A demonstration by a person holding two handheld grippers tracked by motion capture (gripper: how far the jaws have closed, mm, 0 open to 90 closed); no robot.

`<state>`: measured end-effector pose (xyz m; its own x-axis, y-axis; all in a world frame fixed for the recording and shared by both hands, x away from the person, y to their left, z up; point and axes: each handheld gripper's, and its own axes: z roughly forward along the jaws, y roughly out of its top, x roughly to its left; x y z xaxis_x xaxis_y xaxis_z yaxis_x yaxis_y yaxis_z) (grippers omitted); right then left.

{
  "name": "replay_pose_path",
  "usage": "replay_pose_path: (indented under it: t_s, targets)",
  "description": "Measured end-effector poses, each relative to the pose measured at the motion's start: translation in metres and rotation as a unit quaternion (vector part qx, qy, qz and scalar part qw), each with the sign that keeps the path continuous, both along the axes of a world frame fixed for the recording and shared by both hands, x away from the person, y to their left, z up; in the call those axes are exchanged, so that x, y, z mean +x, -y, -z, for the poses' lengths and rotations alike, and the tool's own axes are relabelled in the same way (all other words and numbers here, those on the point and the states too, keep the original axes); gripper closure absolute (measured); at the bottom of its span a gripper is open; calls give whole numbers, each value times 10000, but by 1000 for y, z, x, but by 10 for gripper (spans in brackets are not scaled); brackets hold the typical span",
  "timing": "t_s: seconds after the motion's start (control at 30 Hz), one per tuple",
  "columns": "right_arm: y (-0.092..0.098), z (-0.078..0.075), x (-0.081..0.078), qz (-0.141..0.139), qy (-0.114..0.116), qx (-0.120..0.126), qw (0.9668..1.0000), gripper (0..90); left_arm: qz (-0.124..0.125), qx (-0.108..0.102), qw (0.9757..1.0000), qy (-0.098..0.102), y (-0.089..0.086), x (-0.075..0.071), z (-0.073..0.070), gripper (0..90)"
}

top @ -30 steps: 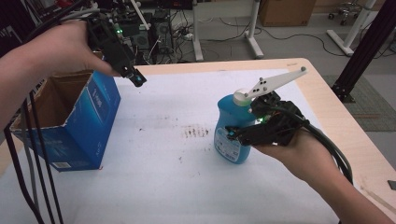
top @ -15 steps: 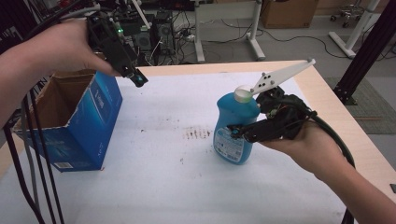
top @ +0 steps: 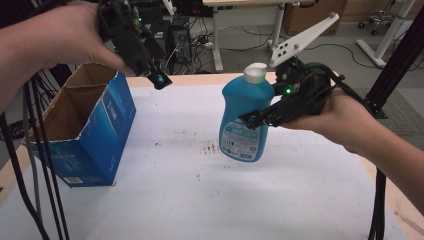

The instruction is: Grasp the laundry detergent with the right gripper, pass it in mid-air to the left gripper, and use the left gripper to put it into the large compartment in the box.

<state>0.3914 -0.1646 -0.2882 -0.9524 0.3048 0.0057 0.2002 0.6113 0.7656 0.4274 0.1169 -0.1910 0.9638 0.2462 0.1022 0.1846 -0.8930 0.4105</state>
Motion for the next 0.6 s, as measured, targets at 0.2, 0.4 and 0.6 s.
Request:
replay_pose_path:
  t_s: [0.2,0.4,0.6]
  targets:
    - [-12,-21,11,-496,57,12,9988,453,304,-143,9994,-77,8,-9,-19,162]
    - [-28,-40,18,-940,112,-8,9955,454,575,-345,9975,-214,15,-14,-34,162]
    - [-46,-50,18,-1270,224,-121,9916,454,799,-291,9958,-328,27,-18,-35,162]
